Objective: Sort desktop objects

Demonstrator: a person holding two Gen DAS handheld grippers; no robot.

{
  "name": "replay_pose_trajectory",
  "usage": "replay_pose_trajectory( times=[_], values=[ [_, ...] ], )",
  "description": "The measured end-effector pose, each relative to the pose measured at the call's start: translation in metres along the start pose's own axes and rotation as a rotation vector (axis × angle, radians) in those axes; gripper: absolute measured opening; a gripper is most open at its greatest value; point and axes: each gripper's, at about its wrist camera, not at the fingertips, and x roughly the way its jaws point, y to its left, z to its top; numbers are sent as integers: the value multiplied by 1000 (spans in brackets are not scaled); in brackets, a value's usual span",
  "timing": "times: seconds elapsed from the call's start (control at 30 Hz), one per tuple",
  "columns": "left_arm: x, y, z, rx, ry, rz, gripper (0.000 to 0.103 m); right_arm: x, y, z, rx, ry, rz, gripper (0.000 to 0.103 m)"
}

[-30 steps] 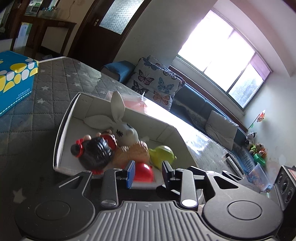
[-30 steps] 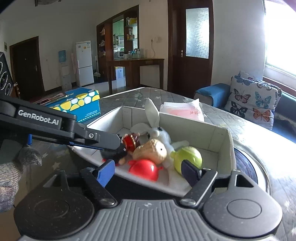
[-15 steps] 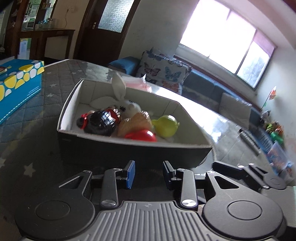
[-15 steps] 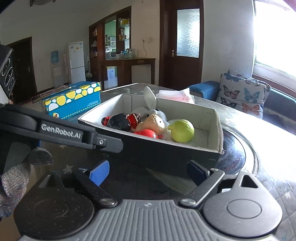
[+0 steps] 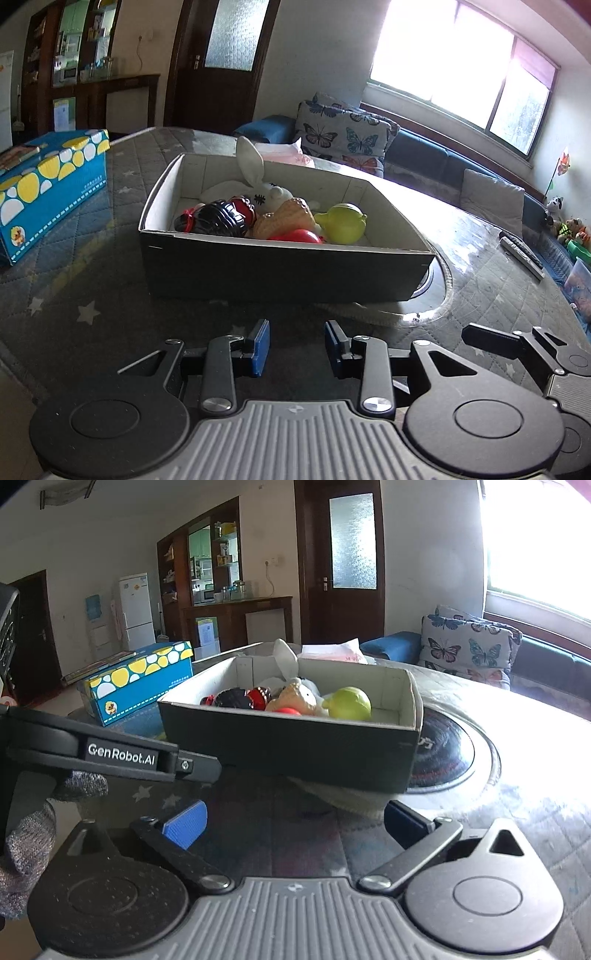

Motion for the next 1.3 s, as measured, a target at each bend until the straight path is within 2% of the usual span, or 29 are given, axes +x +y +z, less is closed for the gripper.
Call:
replay_pose_trajectory(
  times=[0.2,0.47,1.3],
  values=[
    [-7,-13,-9,60,-22,37,36,-7,2,-5,24,-7,7,103],
    [-15,-17,-17,81,-34,55,36,-13,9,-10,19,-16,-5,103],
    [-15,-14,-27,87,-22,88,35,-12,10,-15,42,-12,-79,103]
  ],
)
